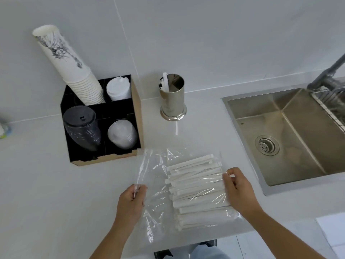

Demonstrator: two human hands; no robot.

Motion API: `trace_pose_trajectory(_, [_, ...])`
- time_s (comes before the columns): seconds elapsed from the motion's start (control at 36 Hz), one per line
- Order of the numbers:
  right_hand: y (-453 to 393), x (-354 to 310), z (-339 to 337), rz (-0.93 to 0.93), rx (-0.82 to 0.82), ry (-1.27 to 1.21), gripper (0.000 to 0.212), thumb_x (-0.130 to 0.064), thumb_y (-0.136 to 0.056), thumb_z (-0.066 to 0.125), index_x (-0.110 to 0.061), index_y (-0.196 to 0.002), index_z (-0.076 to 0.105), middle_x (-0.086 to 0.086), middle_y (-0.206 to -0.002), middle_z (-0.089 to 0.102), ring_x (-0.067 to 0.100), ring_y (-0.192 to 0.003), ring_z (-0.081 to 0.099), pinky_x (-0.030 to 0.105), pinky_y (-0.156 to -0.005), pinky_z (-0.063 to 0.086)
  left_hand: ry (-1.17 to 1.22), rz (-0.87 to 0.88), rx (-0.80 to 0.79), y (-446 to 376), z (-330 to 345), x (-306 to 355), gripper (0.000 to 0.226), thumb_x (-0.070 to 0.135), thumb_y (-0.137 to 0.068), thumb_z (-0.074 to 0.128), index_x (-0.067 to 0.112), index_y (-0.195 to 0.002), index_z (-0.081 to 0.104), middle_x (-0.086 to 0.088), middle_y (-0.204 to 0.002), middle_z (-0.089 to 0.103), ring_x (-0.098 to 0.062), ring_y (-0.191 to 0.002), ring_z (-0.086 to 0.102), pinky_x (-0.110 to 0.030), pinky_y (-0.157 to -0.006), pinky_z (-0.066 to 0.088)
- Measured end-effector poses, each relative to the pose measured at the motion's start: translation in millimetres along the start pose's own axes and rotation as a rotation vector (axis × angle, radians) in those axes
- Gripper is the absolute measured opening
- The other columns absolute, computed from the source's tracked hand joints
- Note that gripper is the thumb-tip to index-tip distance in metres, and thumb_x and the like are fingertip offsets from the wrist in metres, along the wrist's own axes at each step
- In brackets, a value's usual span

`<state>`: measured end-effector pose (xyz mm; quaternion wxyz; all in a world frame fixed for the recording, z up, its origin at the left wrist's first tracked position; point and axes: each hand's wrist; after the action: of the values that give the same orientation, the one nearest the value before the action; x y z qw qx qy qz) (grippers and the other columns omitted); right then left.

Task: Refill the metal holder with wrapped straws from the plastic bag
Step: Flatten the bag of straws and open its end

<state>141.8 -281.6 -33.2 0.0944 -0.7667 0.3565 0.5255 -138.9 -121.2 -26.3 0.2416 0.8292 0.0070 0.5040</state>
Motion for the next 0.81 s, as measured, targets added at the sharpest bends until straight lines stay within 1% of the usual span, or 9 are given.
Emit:
trace_pose_trajectory(0.11, [-11.2, 12.8, -25.4, 0.004, 0.017, 0.018, 0.015, -0.029, -0.099, 0.047, -0.031, -0.084, 0.048, -0.007, -0.045, 0.048, 0.009, -0.039, 0.039, 0.025, -0.039, 0.036, -0.004, 0.000, -0.006, -2.7, 30.7, 11.7, 0.033, 0.034, -0.088, 0.062, 0.019, -0.060, 0.057, 0.005, -0.050, 0.044, -0.009, -0.045, 0.041, -0.017, -0.044, 0.036])
trace_pose_trajectory(0.28, [-32.5, 23.7, -55.1, -0.005, 0.024, 0.066, 0.016, -0.028, -0.099, 0.047, -0.035, -0.085, 0.045, -0.005, -0.047, 0.053, 0.008, -0.038, 0.041, 0.022, -0.040, 0.038, 0.002, -0.033, -0.017, -7.2, 66.4, 25.9, 0.032, 0.030, -0.089, 0.063, 0.022, -0.058, 0.059, 0.005, -0.048, 0.047, -0.007, -0.043, 0.042, -0.017, -0.041, 0.037])
trace_pose_trajectory(0.42, [-47.2, 31.2, -65.5, 0.041, -0.015, 0.064, 0.014, -0.032, -0.098, 0.046, -0.036, -0.085, 0.045, -0.005, -0.047, 0.054, 0.008, -0.037, 0.042, 0.027, -0.042, 0.038, 0.033, -0.066, -0.001, -10.4, 82.9, 29.2, 0.039, 0.027, -0.090, 0.064, 0.000, -0.065, 0.050, -0.001, -0.050, 0.044, -0.013, -0.044, 0.039, -0.019, -0.042, 0.037])
trace_pose_trajectory(0.5, [-52.7, 36.0, -67.2, 0.062, -0.051, 0.103, 0.013, -0.033, -0.098, 0.046, -0.038, -0.086, 0.045, -0.007, -0.046, 0.052, 0.007, -0.038, 0.040, 0.028, -0.042, 0.039, 0.022, -0.123, -0.014, -11.7, 87.6, 27.8, 0.042, 0.027, -0.090, 0.062, 0.010, -0.056, 0.045, -0.003, -0.049, 0.045, -0.017, -0.048, 0.040, -0.027, -0.049, 0.040])
trace_pose_trajectory(0.56, [-52.4, 37.8, -68.2, 0.086, -0.066, 0.151, 0.006, -0.035, -0.097, 0.048, -0.037, -0.092, 0.047, -0.006, -0.048, 0.054, 0.005, -0.038, 0.043, 0.028, -0.045, 0.042, 0.037, -0.151, -0.016, -13.4, 88.5, 26.2, 0.037, 0.021, -0.090, 0.062, 0.012, -0.057, 0.049, -0.002, -0.049, 0.048, -0.017, -0.048, 0.042, -0.025, -0.049, 0.043])
trace_pose_trajectory(0.58, [-51.8, 39.0, -68.6, 0.095, -0.064, 0.188, 0.002, -0.036, -0.096, 0.049, -0.036, -0.098, 0.048, -0.005, -0.050, 0.057, 0.005, -0.041, 0.048, 0.025, -0.047, 0.043, 0.042, -0.156, -0.010, -13.5, 88.5, 26.8, 0.028, 0.018, -0.090, 0.063, 0.012, -0.063, 0.055, -0.002, -0.050, 0.051, -0.017, -0.049, 0.045, -0.025, -0.049, 0.043])
trace_pose_trajectory(0.64, [-49.5, 39.4, -69.3, 0.094, -0.042, 0.278, 0.022, -0.034, -0.095, 0.052, -0.027, -0.116, 0.050, -0.005, -0.062, 0.062, 0.005, -0.054, 0.057, 0.022, -0.052, 0.042, 0.025, -0.179, 0.023, -12.9, 87.8, 29.2, 0.008, 0.017, -0.087, 0.068, 0.019, -0.091, 0.062, -0.004, -0.062, 0.060, -0.020, -0.056, 0.054, -0.028, -0.057, 0.049])
trace_pose_trajectory(0.72, [-40.2, 35.2, -69.9, 0.076, -0.023, 0.370, 0.043, -0.032, -0.095, 0.054, -0.020, -0.134, 0.045, -0.002, -0.100, 0.065, 0.014, -0.084, 0.062, 0.028, -0.069, 0.047, -0.213, -0.087, 0.087, -15.5, 80.9, 27.7, 0.048, 0.027, -0.079, 0.077, 0.028, -0.122, 0.055, 0.002, -0.098, 0.063, -0.015, -0.086, 0.064, -0.030, -0.081, 0.050])
trace_pose_trajectory(0.81, [-24.5, 29.0, -64.7, -0.050, 0.018, 0.440, 0.048, -0.023, -0.093, 0.059, -0.015, -0.138, 0.044, 0.006, -0.132, 0.055, 0.026, -0.115, 0.054, 0.037, -0.092, 0.044, -0.433, 0.148, 0.014, -19.2, 71.1, 25.9, 0.065, 0.031, -0.084, 0.072, 0.020, -0.142, 0.044, 0.003, -0.137, 0.047, -0.015, -0.127, 0.046, -0.033, -0.107, 0.037])
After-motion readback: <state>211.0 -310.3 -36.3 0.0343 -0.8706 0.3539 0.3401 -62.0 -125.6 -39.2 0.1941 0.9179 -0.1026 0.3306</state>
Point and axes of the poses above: each hand's wrist, its own y-axis away from the middle knuckle, its own z-axis out of the palm, x = y × z
